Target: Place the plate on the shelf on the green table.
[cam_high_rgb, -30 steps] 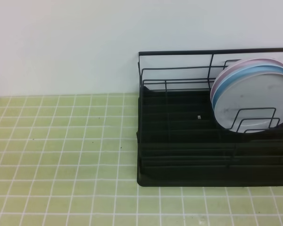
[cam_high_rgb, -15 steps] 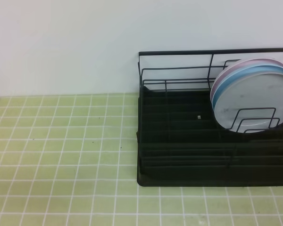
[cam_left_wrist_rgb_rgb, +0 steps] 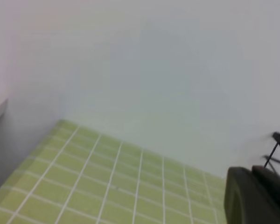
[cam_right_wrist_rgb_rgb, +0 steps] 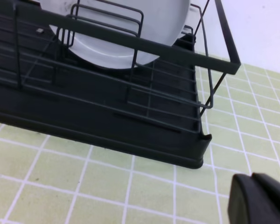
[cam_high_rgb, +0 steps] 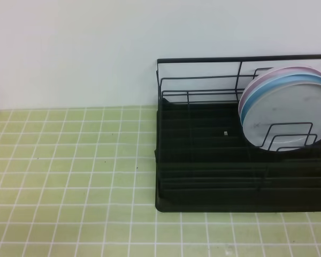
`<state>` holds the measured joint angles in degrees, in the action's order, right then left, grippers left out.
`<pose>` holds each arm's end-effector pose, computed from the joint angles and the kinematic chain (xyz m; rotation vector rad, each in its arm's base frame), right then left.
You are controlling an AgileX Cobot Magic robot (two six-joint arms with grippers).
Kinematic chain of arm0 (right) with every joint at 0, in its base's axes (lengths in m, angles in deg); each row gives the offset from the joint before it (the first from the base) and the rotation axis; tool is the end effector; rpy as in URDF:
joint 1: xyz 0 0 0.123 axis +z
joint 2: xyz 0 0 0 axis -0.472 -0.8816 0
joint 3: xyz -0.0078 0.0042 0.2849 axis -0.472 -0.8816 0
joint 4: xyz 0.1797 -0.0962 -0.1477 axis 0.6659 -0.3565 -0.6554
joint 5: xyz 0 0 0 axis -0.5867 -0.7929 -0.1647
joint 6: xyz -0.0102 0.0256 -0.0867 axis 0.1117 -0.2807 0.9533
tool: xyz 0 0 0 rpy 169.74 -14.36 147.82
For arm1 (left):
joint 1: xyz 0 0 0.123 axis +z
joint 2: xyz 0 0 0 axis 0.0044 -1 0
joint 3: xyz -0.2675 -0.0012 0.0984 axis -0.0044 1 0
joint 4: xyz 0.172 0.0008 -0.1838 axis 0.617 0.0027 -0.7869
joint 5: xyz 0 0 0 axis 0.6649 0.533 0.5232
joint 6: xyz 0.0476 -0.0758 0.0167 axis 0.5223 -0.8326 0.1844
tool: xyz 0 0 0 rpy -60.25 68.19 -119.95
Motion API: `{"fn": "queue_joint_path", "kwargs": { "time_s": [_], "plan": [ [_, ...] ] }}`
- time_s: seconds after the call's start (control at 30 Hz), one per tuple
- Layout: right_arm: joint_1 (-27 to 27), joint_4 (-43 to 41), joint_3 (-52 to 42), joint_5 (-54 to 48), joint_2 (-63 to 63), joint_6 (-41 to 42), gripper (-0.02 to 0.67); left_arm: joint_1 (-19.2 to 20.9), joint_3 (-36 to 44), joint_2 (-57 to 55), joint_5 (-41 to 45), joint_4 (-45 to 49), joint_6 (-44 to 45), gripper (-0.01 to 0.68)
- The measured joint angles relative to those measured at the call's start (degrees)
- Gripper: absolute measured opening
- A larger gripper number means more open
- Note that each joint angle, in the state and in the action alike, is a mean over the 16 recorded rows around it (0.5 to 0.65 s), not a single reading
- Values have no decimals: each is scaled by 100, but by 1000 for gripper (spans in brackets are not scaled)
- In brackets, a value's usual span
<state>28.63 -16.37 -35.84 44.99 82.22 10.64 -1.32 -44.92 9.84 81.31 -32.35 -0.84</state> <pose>0.0528 -0.0014 0.1783 -0.2430 1.7823 -0.2126 0.0600 -0.0001 0.2111 -0.3507 1.5145 -0.3735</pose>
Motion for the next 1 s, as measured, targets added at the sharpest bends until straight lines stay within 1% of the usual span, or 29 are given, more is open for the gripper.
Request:
{"fn": "queue_joint_path", "kwargs": {
  "time_s": [0.4,0.57,0.67,0.77,0.9,1.0],
  "plan": [
    [0,0,0,0,0,-6,-4,33,47,287,71,30,9,-2],
    [0,0,0,0,0,-6,-3,37,47,287,-137,-307,257,-2],
    [0,0,0,0,0,-6,-3,37,47,287,-216,-811,776,-2],
    [0,0,0,0,0,-6,-3,37,47,287,-184,-1363,1479,-2],
    [0,0,0,0,0,-6,-3,37,47,287,20,-2070,2560,-2],
    [0,0,0,0,0,-6,-4,37,47,287,325,-2547,3376,-2]
  ]
}}
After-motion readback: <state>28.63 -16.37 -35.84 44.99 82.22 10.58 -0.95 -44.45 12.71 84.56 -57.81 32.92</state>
